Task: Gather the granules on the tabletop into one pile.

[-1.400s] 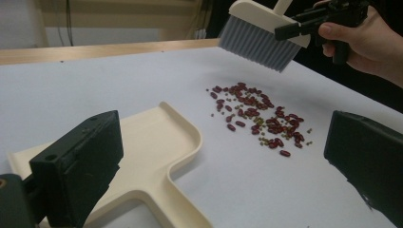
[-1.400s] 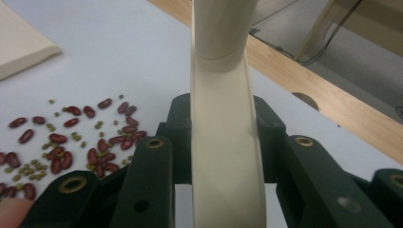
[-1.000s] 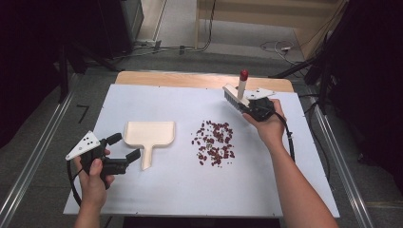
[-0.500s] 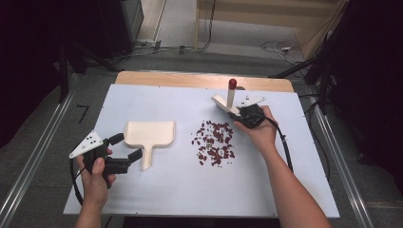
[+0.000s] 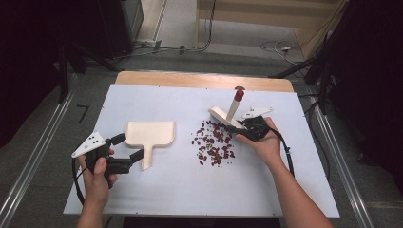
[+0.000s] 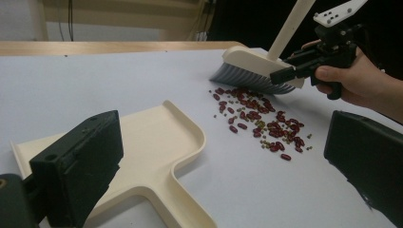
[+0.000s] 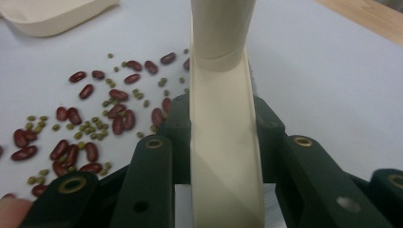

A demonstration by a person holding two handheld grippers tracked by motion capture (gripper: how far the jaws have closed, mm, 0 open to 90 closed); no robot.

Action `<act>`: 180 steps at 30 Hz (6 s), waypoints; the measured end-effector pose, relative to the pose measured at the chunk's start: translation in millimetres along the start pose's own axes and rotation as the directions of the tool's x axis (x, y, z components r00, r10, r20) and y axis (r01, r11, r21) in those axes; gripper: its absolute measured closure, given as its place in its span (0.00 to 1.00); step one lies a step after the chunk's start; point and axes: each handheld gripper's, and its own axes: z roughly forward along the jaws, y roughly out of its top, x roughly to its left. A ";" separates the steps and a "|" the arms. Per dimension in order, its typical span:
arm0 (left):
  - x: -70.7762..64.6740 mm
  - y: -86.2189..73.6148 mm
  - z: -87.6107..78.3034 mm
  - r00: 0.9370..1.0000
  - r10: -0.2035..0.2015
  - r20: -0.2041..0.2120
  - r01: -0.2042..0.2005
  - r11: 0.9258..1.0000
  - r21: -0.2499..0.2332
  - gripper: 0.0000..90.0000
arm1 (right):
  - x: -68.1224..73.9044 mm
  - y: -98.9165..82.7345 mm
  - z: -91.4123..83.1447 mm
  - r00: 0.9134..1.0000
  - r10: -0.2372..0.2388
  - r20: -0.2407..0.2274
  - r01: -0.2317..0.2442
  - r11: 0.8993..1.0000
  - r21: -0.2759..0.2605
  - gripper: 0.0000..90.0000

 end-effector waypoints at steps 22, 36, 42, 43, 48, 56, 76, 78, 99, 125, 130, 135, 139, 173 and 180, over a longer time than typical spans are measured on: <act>-2.0 0.5 -0.1 1.000 0.009 0.011 -0.009 1.000 -0.001 0.00 | 33.5 -1.1 -15.3 0.995 -0.091 -0.046 0.093 0.995 0.035 0.73; -2.5 0.8 -0.1 1.000 0.003 0.026 -0.003 1.000 -0.008 0.00 | 49.3 -3.6 -22.5 0.989 -0.119 -0.088 0.124 0.991 0.051 0.73; -2.6 0.9 0.0 1.000 0.004 0.023 -0.004 1.000 -0.004 0.00 | 52.6 -3.5 -26.0 0.987 -0.140 -0.083 0.145 0.988 0.050 0.73; -2.7 1.0 0.1 1.000 0.005 0.025 -0.005 1.000 -0.005 0.00 | 51.5 -2.8 -27.1 0.987 -0.147 -0.067 0.150 0.988 0.045 0.73; -2.8 1.1 -0.2 1.000 0.003 0.024 -0.002 1.000 -0.005 0.00 | 35.7 3.9 -31.6 0.990 -0.137 -0.021 0.137 0.991 0.008 0.73; -2.2 0.6 1.4 1.000 0.007 0.024 -0.007 1.000 -0.002 0.00 | 9.5 33.5 -21.8 0.988 -0.143 0.065 0.145 0.989 -0.031 0.73; -2.9 0.6 2.0 1.000 0.008 0.030 -0.008 1.000 0.003 0.00 | 18.4 35.3 21.2 0.970 -0.228 -0.084 0.233 0.971 0.052 0.73; -3.8 0.8 3.1 0.999 0.012 0.032 -0.012 1.000 0.006 0.00 | 20.7 32.2 15.6 0.967 -0.231 -0.110 0.237 0.971 0.046 0.73; -2.6 -0.9 4.7 1.000 0.010 0.030 -0.010 1.000 0.018 0.00 | 12.1 16.6 -31.0 0.982 -0.167 0.088 0.168 0.986 -0.002 0.73; -3.3 -0.8 6.1 0.999 0.017 0.031 -0.018 0.999 0.026 0.00 | 113.4 26.3 -37.1 0.986 0.036 -0.160 -0.046 0.997 -0.060 0.73; -4.1 -0.7 5.4 0.999 0.014 0.032 -0.015 1.000 0.023 0.00 | 132.6 16.8 -9.0 0.969 0.044 -0.241 -0.043 0.999 0.010 0.73; -3.5 -0.8 5.4 0.999 0.016 0.033 -0.016 1.000 0.024 0.00 | 113.4 8.5 -2.1 0.982 0.080 -0.168 -0.077 0.997 0.025 0.73; -3.3 -0.6 5.6 0.999 0.017 0.033 -0.018 1.000 0.025 0.00 | 97.2 4.5 -1.6 0.983 0.111 -0.144 -0.106 0.994 0.041 0.73; -4.1 -1.1 8.9 0.999 0.016 0.037 -0.018 0.999 0.035 0.00 | 112.6 43.1 17.6 0.937 0.348 -0.018 -0.349 0.934 -0.074 0.73; -2.4 -1.6 7.8 0.999 0.012 0.039 -0.014 0.999 0.032 0.00 | 114.7 38.1 31.1 0.902 0.410 0.134 -0.401 0.912 -0.088 0.73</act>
